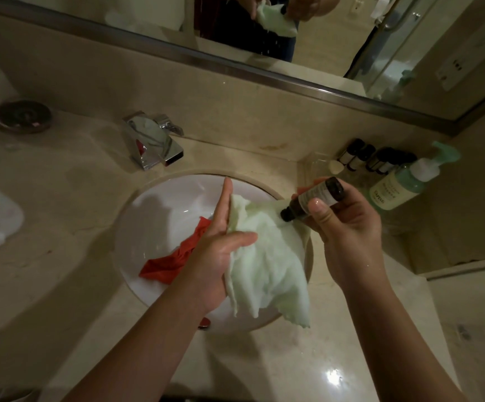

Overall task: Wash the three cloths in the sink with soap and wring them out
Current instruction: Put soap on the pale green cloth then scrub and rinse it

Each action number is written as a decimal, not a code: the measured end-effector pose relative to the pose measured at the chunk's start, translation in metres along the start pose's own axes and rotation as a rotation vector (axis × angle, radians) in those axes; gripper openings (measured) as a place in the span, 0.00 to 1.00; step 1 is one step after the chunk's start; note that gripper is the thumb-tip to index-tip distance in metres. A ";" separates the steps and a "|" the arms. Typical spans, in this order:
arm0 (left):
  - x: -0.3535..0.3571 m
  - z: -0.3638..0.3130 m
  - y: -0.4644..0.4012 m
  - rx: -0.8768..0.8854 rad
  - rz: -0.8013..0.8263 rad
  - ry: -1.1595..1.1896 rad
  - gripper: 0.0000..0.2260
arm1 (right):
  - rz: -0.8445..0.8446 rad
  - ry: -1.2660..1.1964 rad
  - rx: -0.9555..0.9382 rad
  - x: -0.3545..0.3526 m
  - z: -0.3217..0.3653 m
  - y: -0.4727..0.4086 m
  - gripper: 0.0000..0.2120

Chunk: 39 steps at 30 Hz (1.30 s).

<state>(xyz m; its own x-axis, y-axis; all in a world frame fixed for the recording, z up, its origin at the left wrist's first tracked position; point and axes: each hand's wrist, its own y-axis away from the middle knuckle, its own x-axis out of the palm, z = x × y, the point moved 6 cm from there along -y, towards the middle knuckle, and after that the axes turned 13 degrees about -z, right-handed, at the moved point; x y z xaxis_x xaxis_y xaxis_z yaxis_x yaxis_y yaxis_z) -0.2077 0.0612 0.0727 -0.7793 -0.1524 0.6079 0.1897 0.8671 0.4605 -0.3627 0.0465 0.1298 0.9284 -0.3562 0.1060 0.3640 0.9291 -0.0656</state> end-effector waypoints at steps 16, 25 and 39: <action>0.003 -0.001 0.000 -0.008 0.025 -0.013 0.42 | -0.022 0.005 -0.046 -0.002 0.007 0.002 0.23; 0.005 -0.001 0.000 -0.011 0.033 0.001 0.41 | 0.016 0.122 -0.123 0.002 0.011 0.001 0.12; 0.006 0.000 -0.001 0.003 0.029 -0.026 0.41 | 0.035 0.141 -0.146 0.005 0.022 -0.004 0.13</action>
<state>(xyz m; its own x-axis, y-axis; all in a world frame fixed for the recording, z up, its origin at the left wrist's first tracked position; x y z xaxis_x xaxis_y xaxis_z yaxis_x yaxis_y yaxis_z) -0.2123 0.0592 0.0755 -0.7887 -0.1145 0.6040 0.2109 0.8725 0.4408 -0.3617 0.0428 0.1524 0.9383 -0.3436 -0.0387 0.3283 0.9206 -0.2115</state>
